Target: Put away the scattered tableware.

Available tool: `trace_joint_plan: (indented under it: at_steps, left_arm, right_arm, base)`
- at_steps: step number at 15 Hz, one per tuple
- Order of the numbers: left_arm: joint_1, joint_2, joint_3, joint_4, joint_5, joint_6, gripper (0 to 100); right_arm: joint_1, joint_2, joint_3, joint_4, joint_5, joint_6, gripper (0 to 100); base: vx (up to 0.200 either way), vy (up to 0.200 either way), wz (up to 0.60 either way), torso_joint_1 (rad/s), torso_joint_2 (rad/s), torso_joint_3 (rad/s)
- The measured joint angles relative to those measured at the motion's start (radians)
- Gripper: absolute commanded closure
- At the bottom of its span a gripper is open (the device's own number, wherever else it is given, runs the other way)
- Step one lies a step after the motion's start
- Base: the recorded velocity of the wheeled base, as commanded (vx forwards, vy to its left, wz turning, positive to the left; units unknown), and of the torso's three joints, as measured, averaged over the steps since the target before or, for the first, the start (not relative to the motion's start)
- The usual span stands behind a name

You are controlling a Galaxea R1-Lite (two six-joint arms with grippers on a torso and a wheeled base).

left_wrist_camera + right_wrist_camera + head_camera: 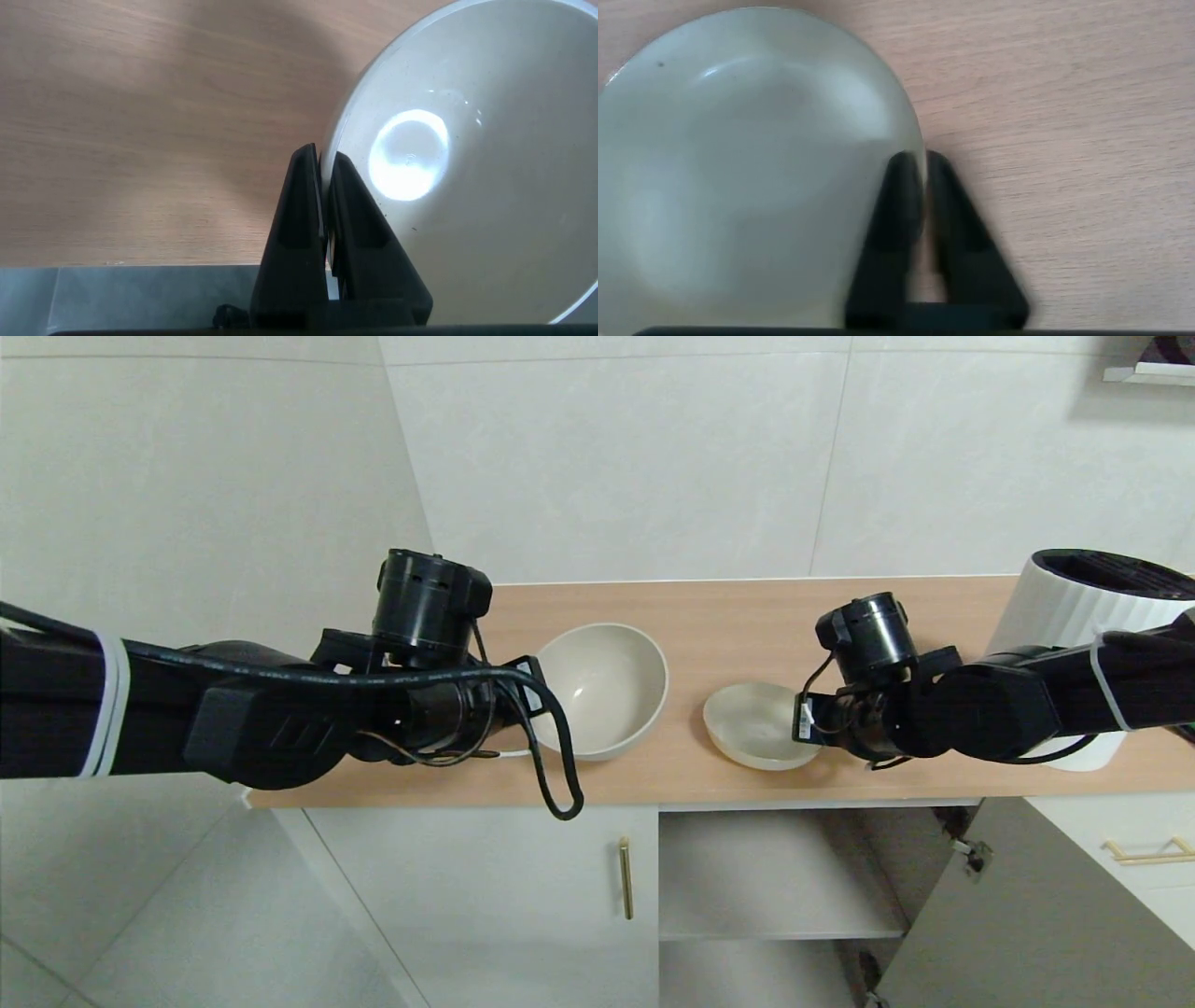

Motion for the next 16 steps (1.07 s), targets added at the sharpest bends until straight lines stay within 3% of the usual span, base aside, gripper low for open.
trace_joint_plan:
  at_steps: [5, 7, 8, 11, 13, 16]
  left_arm:
    - [0.000, -0.036, 0.029, 0.005, -0.003, 0.025, 100]
    - [0.000, -0.079, 0.071, 0.004, -0.007, 0.060, 100]
    - [-0.001, -0.109, 0.109, 0.004, -0.017, 0.096, 100]
    - [-0.006, -0.230, 0.224, 0.007, -0.132, 0.194, 100]
    - [-0.008, -0.317, 0.284, 0.040, -0.220, 0.240, 100]
    - [-0.009, -0.423, 0.332, 0.121, -0.267, 0.269, 100]
  right_arm:
    - [0.000, -0.024, 0.004, 0.007, 0.020, 0.002, 100]
    - [0.001, -0.062, 0.017, 0.012, 0.066, 0.003, 100]
    - [0.001, -0.095, 0.034, 0.017, 0.108, -0.001, 100]
    - [0.004, -0.233, 0.120, 0.104, 0.220, -0.046, 100]
    - [0.005, -0.323, 0.188, 0.131, 0.284, -0.064, 100]
    - [0.004, -0.432, 0.280, 0.145, 0.337, -0.077, 100]
  base:
    - [0.000, 0.000, 0.00, 0.000, 0.00, 0.000]
    - [0.000, 0.000, 0.00, 0.000, 0.00, 0.000]
    - [0.000, 0.000, 0.00, 0.000, 0.00, 0.000]
    - [0.000, 0.000, 0.00, 0.000, 0.00, 0.000]
    - [0.000, 0.000, 0.00, 0.000, 0.00, 0.000]
    - [0.000, 0.000, 0.00, 0.000, 0.00, 0.000]
